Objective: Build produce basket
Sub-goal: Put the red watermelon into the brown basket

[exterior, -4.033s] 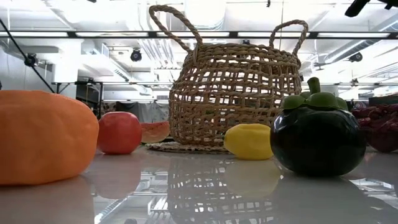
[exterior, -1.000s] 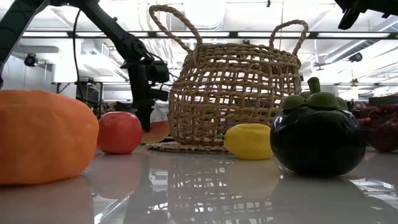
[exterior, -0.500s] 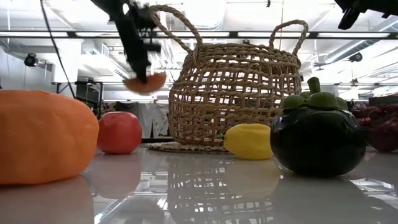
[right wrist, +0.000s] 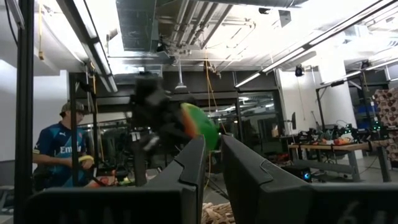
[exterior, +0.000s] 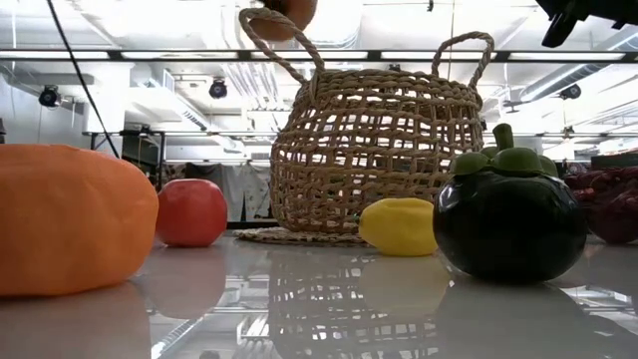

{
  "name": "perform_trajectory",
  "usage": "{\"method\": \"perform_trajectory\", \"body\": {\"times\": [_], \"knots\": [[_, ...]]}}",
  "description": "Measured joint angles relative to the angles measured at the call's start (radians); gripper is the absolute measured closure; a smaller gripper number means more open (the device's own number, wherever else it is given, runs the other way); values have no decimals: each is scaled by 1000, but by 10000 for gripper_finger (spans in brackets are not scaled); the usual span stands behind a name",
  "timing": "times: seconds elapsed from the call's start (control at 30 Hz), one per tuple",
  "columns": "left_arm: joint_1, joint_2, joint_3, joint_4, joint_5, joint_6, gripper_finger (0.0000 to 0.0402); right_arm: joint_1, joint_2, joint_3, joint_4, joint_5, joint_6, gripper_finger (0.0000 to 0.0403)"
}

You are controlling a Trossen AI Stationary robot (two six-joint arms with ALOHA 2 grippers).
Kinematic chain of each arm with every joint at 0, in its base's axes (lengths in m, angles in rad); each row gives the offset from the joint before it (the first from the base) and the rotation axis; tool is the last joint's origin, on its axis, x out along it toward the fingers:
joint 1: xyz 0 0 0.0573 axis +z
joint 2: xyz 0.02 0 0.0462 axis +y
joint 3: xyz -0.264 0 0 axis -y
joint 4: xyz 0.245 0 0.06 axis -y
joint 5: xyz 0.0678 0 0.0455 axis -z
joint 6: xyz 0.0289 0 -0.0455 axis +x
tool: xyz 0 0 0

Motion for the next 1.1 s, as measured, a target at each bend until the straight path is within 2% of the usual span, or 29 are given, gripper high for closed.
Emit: {"method": "perform_trajectory", "body": {"times": [0.2, 0.57, 0.8, 1.1], "knots": [[-97, 142, 141, 18, 75, 62, 375, 0, 0, 0, -2, 0, 0, 360], [-91, 442, 346, 19, 113, 84, 375, 0, 0, 0, -49, 0, 1, 360], [-69, 582, 406, 13, 114, 81, 375, 0, 0, 0, -57, 0, -2, 360], [-27, 696, 404, -36, 99, 70, 374, 0, 0, 0, -81, 0, 0, 360]]}}
